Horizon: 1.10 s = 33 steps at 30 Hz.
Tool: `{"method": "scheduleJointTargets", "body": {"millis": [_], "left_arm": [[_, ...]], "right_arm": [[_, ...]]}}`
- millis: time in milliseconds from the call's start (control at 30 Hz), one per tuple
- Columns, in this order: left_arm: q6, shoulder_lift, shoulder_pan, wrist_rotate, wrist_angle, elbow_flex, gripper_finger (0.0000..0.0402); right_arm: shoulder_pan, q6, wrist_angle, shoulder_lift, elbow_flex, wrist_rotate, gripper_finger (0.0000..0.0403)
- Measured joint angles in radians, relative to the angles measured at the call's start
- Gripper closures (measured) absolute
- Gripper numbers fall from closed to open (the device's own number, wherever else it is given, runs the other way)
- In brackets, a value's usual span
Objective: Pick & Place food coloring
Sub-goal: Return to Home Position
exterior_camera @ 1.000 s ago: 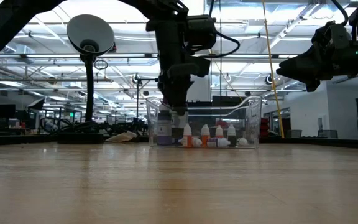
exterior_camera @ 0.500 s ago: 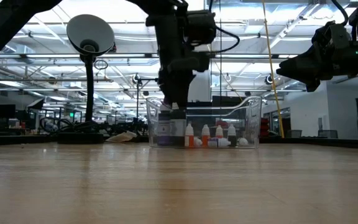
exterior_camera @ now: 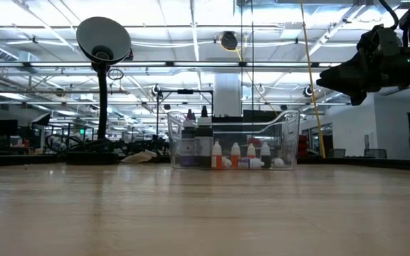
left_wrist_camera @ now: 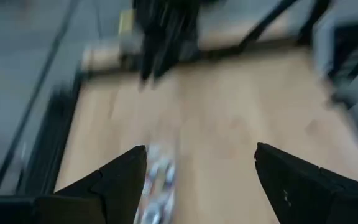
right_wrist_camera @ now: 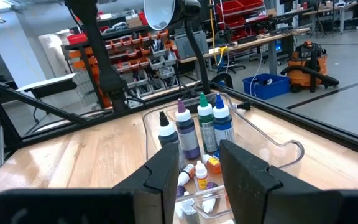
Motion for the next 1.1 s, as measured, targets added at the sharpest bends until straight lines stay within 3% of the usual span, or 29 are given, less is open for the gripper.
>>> {"method": "scheduleJointTargets", "body": {"millis": [133, 300, 467, 567, 767, 1100], "left_arm": [[0.021, -0.257, -0.067, 0.004, 0.285, -0.306, 0.0103], [-0.034, -0.526, -0.091, 0.002, 0.807, -0.874, 0.0097], [-0.167, -0.622, -0.090, -0.002, 1.422, -1.360, 0.0094], [-0.193, -0.665, -0.091, -0.001, 1.613, -1.526, 0.0098], [-0.210, -0.857, -0.089, -0.070, 1.579, -1.673, 0.0098], [-0.185, -1.303, -0.089, -0.115, 1.213, -1.700, 0.0093]], "right_arm": [[0.000, 0.000, 0.000, 0.000, 0.000, 0.000, 0.0298], [0.000, 0.000, 0.000, 0.001, 0.000, 0.000, 0.0298], [0.000, 0.000, 0.000, 0.001, 0.000, 0.000, 0.0298], [0.000, 0.000, 0.000, 0.001, 0.000, 0.000, 0.0298], [0.000, 0.000, 0.000, 0.001, 0.000, 0.000, 0.0298], [0.000, 0.000, 0.000, 0.001, 0.000, 0.000, 0.0298]]}}
